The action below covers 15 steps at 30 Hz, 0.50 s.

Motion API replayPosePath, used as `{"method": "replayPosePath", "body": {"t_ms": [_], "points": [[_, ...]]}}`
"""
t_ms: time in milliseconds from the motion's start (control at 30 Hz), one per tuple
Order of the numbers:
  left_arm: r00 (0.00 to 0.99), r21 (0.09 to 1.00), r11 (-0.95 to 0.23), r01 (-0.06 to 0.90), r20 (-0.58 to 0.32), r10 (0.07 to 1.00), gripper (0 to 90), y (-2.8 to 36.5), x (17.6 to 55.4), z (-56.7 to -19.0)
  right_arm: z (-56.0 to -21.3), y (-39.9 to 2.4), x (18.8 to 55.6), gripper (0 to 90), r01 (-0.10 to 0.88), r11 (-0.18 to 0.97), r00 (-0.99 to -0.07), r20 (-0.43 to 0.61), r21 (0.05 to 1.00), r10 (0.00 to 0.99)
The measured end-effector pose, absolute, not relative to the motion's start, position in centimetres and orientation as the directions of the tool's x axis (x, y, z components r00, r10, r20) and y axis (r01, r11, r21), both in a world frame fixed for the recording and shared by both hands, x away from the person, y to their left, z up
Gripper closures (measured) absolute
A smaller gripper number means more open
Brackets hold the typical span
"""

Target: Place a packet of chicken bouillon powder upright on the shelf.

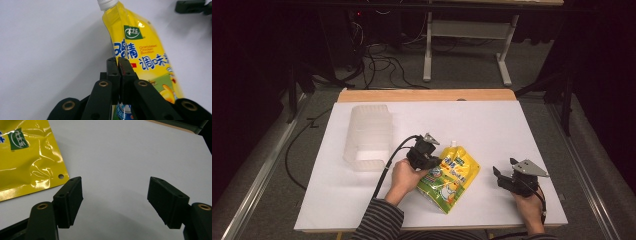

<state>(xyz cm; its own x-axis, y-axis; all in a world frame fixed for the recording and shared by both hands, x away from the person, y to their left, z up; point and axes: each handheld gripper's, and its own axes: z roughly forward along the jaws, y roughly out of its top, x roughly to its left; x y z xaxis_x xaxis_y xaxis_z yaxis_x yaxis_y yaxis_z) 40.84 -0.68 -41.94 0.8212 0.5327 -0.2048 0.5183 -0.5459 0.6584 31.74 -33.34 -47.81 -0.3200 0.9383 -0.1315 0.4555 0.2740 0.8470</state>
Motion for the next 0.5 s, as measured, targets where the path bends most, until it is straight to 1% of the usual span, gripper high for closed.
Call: {"method": "replayPosePath", "body": {"t_ms": [67, 167, 267, 500], "points": [[0.823, 0.669, -0.532, 0.519, -0.222, 0.523, 90.0, -0.3, 40.7, -41.3, -47.8, -33.4, 31.7, 28.8, 0.455, 0.267, -0.318, -0.125, 0.849, 0.94], [0.827, 0.689, -0.517, 0.507, -0.22, 0.517, 90.0, 0.3, 40.2, -40.2, -47.8, -33.4, 31.7, 28.8, 0.457, 0.264, -0.316, -0.122, 0.849, 0.941], [0.835, 0.728, -0.49, 0.48, -0.208, 0.509, 90.0, 1.1, 39.9, -38.4, -47.8, -33.4, 31.7, 28.8, 0.456, 0.264, -0.316, -0.123, 0.85, 0.941], [0.844, 0.755, -0.486, 0.44, -0.162, 0.512, 90.0, 1.8, 39.0, -36.2, -47.8, -33.3, 31.7, 28.8, 0.458, 0.268, -0.315, -0.127, 0.848, 0.941]]}}
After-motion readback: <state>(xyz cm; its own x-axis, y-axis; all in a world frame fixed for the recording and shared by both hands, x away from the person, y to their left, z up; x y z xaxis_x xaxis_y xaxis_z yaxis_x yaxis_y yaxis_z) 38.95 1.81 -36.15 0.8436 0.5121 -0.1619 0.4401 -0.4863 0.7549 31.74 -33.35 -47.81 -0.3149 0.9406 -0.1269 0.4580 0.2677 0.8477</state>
